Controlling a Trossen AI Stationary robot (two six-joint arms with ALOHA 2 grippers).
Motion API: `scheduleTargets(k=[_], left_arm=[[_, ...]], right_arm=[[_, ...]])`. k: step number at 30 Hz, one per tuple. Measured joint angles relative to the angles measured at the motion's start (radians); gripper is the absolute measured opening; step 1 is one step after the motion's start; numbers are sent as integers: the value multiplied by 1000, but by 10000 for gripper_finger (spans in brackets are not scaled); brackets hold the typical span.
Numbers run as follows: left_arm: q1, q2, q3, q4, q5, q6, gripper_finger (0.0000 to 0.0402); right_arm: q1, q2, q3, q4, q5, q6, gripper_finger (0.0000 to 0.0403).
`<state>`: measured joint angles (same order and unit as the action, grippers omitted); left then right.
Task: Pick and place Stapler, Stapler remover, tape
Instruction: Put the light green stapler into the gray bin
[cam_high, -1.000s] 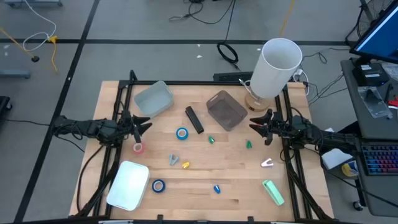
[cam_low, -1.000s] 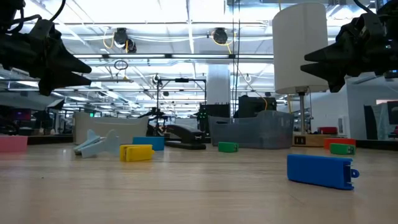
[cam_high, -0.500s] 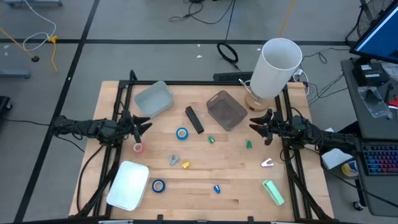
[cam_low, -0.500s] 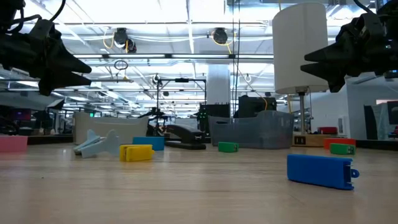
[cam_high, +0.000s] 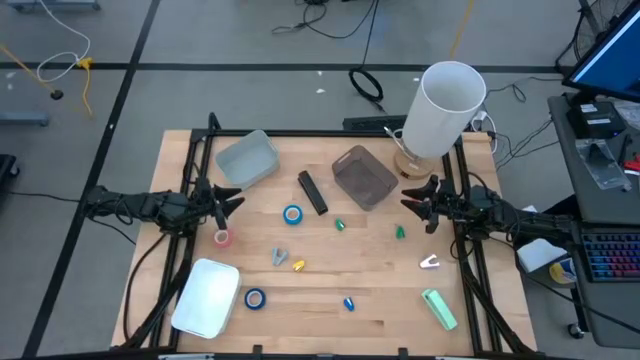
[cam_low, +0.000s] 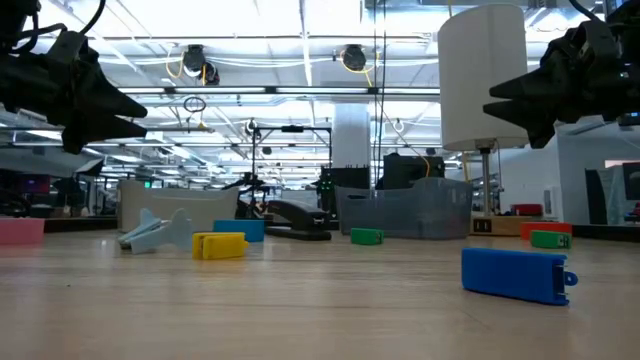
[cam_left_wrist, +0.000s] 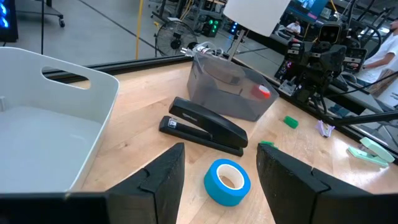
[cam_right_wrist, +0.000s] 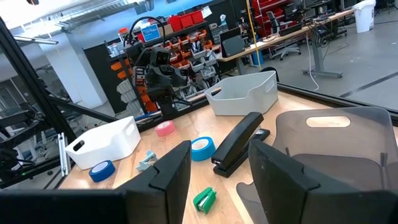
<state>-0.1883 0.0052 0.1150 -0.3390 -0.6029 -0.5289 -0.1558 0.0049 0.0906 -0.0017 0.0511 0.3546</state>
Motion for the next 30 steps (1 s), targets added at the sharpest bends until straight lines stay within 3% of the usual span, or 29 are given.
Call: scheduleTargets(k=[15, 30], left_arm=[[0, 0, 0, 0, -29, 52, 200], [0, 0, 0, 66, -27, -78, 200]], right_arm=[[0, 0, -2, 62, 2, 0, 155], [0, 0, -1, 219, 5, 26, 155]])
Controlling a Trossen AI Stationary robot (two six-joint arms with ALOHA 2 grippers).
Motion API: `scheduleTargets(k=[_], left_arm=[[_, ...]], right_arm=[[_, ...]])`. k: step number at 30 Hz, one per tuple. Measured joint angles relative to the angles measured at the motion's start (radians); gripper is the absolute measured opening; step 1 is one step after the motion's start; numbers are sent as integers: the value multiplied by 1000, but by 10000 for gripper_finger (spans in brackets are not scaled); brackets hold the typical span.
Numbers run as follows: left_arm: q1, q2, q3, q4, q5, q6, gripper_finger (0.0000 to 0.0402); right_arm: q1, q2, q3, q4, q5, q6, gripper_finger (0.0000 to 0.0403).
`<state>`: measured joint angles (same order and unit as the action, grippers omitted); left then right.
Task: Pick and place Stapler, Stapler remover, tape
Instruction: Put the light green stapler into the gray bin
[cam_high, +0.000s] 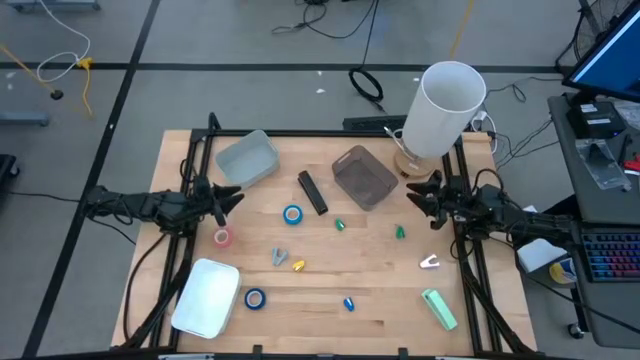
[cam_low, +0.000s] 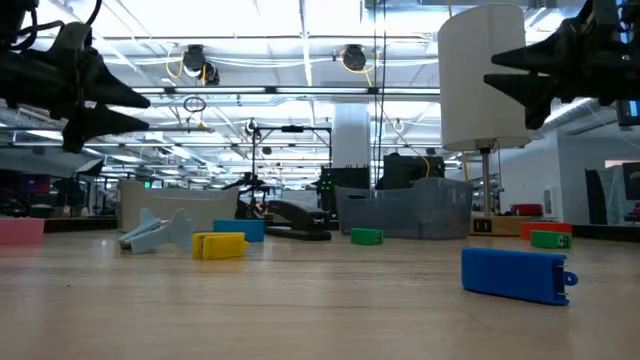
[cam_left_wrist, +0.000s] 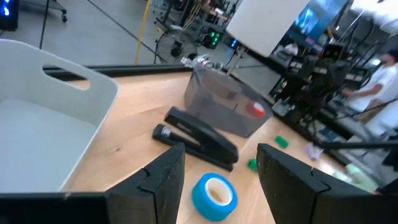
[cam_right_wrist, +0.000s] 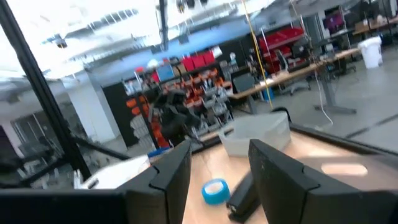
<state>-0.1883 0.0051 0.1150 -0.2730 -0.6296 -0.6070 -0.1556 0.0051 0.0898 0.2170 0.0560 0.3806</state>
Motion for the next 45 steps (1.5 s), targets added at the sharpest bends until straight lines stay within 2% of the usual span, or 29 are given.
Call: scheduleTargets(k=[7, 12, 14, 22, 26, 29, 35, 40, 45], left_arm=[[0, 0, 0, 20, -4, 20, 200], [0, 0, 0, 20, -8, 70, 200], [0, 0, 0, 19, -8, 83, 200], [0, 0, 0, 16, -7, 78, 200], [0, 0, 0, 16, -7, 74, 200], [0, 0, 0, 16, -7, 75, 200], [0, 0, 0, 16, -6, 78, 200], [0, 0, 0, 15, -3, 78, 200], [0, 0, 0, 14, -3, 78, 200]], right_arm=[[1, 0, 1, 71, -23, 267, 155], [2, 1, 1, 99, -227, 511, 155], [4, 10, 1, 149, -276, 601, 155], [77, 125, 13, 295, -294, 783, 155], [145, 249, 86, 247, -299, 776, 155], [205, 360, 183, 172, -343, 756, 155], [346, 578, 415, -159, -447, 807, 155], [512, 717, 532, -399, -527, 1064, 155], [726, 800, 542, -435, -530, 1426, 155]])
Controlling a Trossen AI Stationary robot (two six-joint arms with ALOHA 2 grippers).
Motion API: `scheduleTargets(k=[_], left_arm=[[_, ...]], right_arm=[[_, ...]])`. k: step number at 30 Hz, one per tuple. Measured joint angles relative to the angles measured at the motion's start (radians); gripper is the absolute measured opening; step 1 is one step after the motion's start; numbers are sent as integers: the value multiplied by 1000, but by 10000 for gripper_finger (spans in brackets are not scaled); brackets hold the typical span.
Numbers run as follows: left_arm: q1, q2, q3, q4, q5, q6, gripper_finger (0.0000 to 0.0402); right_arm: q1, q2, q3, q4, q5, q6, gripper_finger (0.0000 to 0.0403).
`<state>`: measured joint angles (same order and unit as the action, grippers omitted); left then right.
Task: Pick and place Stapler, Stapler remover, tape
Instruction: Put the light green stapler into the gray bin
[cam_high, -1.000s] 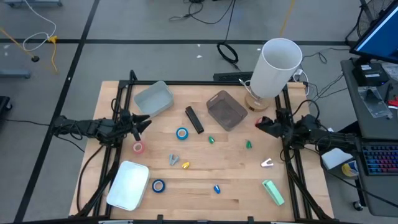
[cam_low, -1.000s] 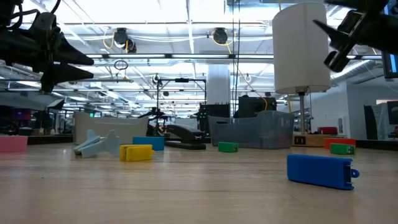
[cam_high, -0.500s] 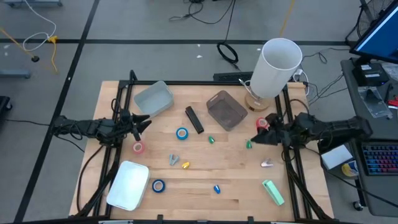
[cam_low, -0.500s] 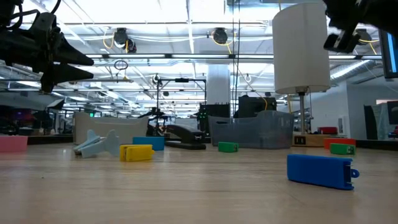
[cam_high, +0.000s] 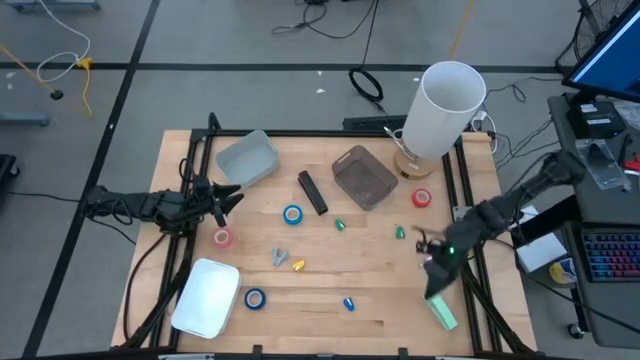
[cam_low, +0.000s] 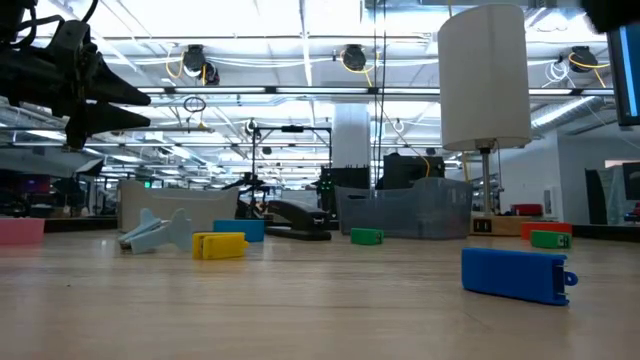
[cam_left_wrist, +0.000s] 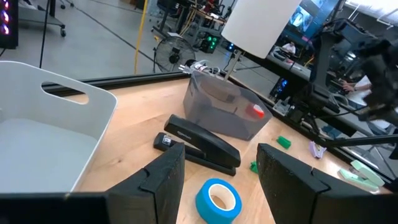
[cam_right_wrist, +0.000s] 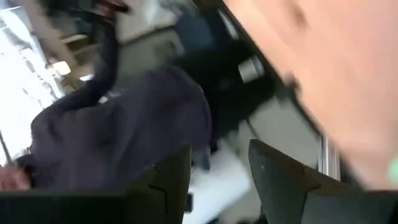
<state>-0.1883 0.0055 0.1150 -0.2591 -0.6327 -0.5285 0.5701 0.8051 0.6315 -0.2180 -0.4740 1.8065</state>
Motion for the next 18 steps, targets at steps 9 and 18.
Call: scheduleTargets(k=[9, 18], left_arm=[[0, 0, 0, -2, 0, 1, 200], [0, 0, 0, -8, -1, 2, 200]], right_arm=[[383, 108, 0, -3, 259, 432, 155], [595, 200, 98, -238, 447, 609, 152]])
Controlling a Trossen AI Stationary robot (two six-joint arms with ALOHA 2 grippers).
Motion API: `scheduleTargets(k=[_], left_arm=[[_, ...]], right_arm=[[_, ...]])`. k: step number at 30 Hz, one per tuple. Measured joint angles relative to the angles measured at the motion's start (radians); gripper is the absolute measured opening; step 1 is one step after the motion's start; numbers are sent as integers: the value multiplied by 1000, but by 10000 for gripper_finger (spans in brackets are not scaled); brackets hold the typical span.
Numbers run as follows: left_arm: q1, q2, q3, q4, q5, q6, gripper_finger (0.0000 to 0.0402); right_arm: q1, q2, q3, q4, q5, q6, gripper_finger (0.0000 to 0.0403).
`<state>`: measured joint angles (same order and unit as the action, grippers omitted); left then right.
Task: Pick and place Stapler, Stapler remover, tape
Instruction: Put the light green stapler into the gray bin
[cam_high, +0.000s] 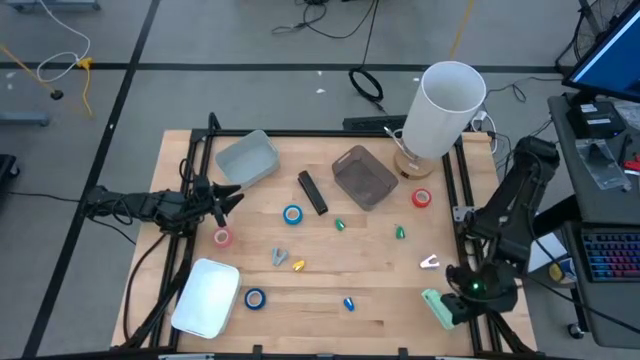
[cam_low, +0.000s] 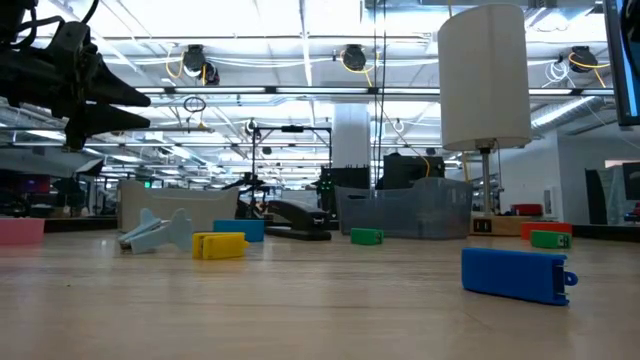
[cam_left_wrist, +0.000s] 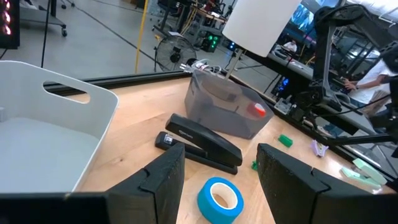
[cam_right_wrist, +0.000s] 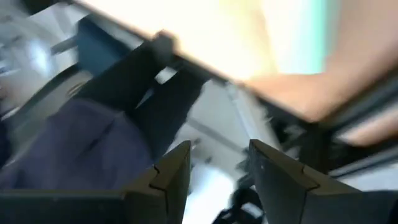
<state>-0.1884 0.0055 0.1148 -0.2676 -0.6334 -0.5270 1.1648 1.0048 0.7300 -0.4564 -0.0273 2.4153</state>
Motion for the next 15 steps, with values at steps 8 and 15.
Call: scheduleTargets(k=[8, 15], left_arm=[[0, 0, 0, 0, 0, 0, 200], [0, 0, 0, 0, -1, -1, 200]], right_arm=[[16, 70, 163, -263, 4, -12, 115], [16, 166, 165, -214, 2, -17, 86]])
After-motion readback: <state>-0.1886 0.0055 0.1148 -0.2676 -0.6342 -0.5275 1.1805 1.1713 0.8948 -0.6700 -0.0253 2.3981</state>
